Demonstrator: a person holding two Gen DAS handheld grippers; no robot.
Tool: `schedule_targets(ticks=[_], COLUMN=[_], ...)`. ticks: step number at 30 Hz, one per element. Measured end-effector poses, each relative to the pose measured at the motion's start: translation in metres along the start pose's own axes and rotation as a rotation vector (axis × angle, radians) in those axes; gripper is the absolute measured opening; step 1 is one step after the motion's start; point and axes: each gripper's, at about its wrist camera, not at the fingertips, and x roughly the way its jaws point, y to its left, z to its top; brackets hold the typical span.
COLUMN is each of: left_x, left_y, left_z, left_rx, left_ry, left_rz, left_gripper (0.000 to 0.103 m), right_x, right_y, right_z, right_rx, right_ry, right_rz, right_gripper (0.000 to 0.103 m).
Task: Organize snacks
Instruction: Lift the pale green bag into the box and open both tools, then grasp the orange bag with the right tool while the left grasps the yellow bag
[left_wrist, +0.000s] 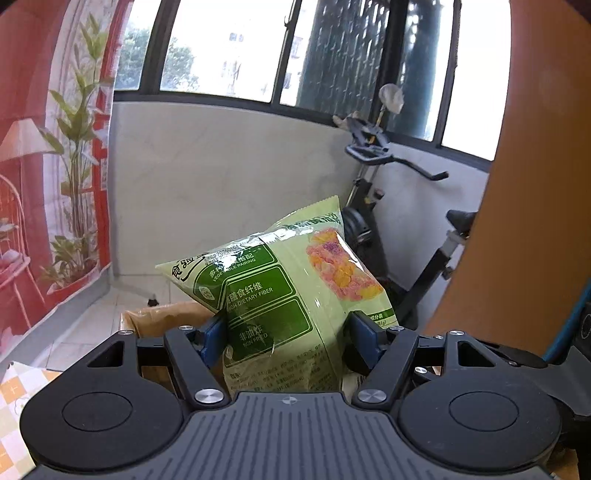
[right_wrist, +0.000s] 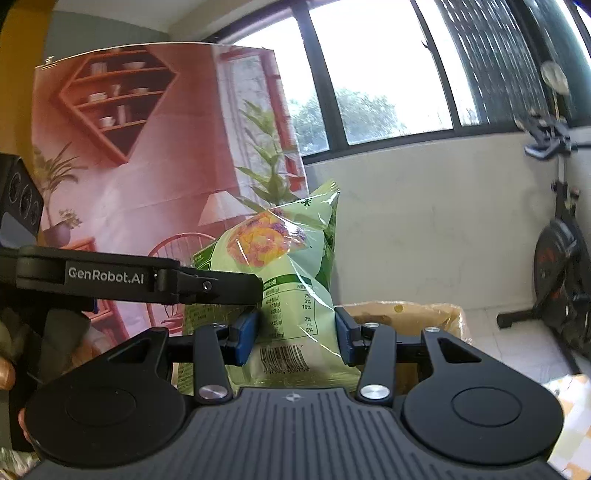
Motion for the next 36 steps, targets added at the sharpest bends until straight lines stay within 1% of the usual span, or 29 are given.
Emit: schedule_targets(ticks=[4,9,11,13,16,19,25,30,31,36], left_x=[0.013,0.026,0.028,0.026,0.016,0.001,-0.041,-0.077,-0.084,-0.105], left_y=[0.007,0.017,0.016,0.017,0.019,0.023,0.035,0.045,0.045,0.051], left_z=[-0.008,-0.013,-0.016,-0.019,-0.022,-0.025,-0.033,-0.047,-0.051,-0.075], left_rx=[-0.003,-0.029,-0.014,-0.001,-0.003,-0.008,-0.034,-0.014,-0.006,0.029], left_ry=[0.047,0.105,0.119,0.125,0.123,0.110,0.060,0.016,0.014,0.017], left_rz=[0.035,0.058,0.072,0.086,0.093,0.096,0.116,0.119,0.118,0.140], left_gripper=[0.072,0.073,0.073,0.073,0.073,0.073,0.073,0.073,0.074,0.083], right_x=[0.017,0.026,0.028,0.031,0.026,0.013,-0.021,-0.052,-0.057,-0.081], right_y=[-0.013,-0.026,-0.029,-0.030,-0.034,-0.032,-0.022,-0.011,-0.010,-0.005], right_z=[-0.011,-0.022,-0.025,-0.028,-0.033,-0.035,-0.041,-0.047,-0.048,-0.061], right_rx=[0.103,0.165,0.171,0.154,0.161,0.147,0.117,0.065,0.062,0.023], right_ry=[0.043,0.098,0.127,0.153,0.173,0.164,0.111,0.050,0.043,0.017], right_rz=[-0.006,-0.023,-0.048,-0.101,-0.121,-0.148,-0.169,-0.182,-0.185,-0.199], right_gripper=[0.046,0.047,0.048,0.049,0.049,0.050,0.049,0.050,0.052,0.053])
